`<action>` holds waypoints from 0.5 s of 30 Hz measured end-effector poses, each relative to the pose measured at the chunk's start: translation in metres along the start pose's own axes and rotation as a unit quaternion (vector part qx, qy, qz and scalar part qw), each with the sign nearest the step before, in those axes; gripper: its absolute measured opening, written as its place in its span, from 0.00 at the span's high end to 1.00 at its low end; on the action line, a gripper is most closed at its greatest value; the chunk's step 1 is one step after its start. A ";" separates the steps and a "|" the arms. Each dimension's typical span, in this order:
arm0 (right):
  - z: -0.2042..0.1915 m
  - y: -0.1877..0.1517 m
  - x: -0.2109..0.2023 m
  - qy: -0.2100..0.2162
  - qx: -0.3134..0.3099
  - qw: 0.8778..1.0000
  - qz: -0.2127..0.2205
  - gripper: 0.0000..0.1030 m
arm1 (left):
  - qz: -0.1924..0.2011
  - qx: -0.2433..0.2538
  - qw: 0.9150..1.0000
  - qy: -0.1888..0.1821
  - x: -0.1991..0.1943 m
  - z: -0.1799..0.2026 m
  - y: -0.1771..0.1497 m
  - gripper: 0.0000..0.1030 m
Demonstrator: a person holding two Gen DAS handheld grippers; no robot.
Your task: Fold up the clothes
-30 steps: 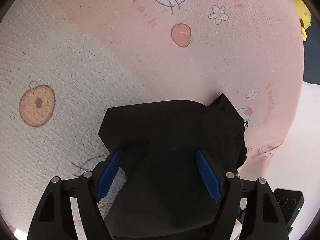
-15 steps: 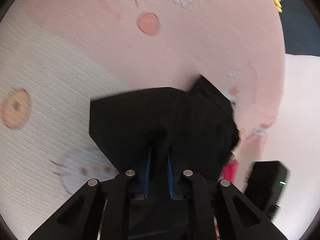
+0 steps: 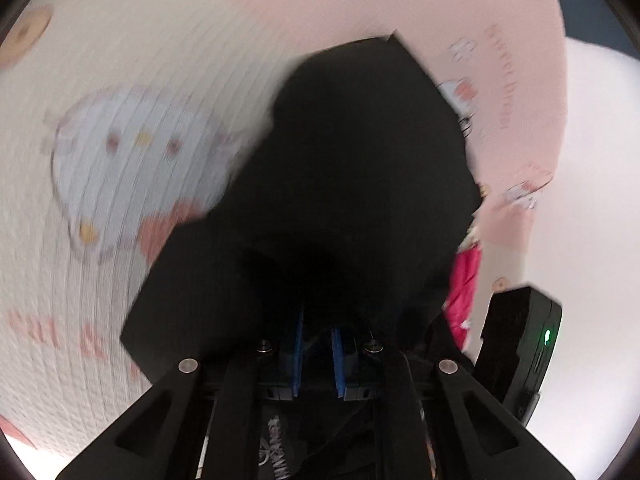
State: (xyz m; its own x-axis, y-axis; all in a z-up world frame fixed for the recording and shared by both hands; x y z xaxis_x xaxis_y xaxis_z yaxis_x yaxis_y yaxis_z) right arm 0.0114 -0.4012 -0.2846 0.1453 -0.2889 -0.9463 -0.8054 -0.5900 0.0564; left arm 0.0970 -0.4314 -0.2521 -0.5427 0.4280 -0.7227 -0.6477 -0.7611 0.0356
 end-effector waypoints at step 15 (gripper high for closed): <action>0.007 -0.009 0.005 -0.017 -0.016 0.999 0.043 1.00 | 0.066 0.062 0.992 0.083 -0.045 0.018 -0.027 0.91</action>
State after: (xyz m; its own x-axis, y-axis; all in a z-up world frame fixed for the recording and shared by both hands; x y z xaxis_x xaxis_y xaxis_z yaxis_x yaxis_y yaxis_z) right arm 0.0151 -0.3919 -0.2922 0.0570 -0.3144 -0.9476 -0.7953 -0.5881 0.1473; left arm 0.1289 -0.4214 -0.2084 -0.5377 0.2345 -0.8098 -0.6436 -0.7346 0.2147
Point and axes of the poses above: each gripper's, at about its wrist camera, not at the fingertips, and x roughly the way its jaws point, z to its right, y to its top, the point moved 4 cm from there along x, roughly the way its jaws point, and after that the axes turned 4 degrees about x, right-handed, at the moved point
